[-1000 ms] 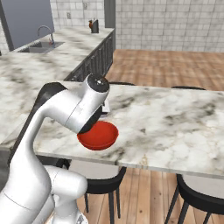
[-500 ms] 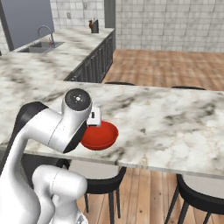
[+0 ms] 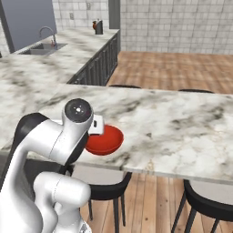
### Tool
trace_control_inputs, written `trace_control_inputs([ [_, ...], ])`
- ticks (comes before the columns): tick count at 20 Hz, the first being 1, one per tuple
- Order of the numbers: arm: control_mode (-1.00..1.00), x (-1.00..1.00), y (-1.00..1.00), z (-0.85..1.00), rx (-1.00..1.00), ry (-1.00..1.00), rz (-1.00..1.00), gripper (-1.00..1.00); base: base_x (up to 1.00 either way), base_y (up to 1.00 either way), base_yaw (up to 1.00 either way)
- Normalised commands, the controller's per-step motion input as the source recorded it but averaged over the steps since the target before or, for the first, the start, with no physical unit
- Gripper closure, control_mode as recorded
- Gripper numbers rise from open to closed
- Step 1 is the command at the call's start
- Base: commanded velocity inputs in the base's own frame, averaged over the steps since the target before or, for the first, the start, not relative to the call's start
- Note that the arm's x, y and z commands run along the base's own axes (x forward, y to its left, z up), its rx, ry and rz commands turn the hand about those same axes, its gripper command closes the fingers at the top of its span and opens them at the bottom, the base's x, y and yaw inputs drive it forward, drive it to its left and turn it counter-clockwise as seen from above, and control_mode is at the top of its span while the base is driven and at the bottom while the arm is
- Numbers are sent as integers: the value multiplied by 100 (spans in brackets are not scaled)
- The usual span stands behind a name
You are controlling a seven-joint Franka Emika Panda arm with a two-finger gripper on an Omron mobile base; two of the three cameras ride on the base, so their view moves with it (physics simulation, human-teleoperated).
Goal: Pick up the bowls from the cabinet and place each bowl in front of a stool on the dining counter.
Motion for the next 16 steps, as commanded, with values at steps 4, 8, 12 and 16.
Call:
trace_control_inputs([
  [4, 100, 0, 0, 0, 0, 0, 0, -100, -30, 53, 1],
  [8, 100, 0, 0, 0, 0, 0, 0, -100, -27, 93, 5],
  [12, 100, 0, 0, 0, 0, 0, 0, -100, -25, 100, 12],
  [16, 100, 0, 0, 0, 0, 0, 0, -100, -7, 100, 6],
])
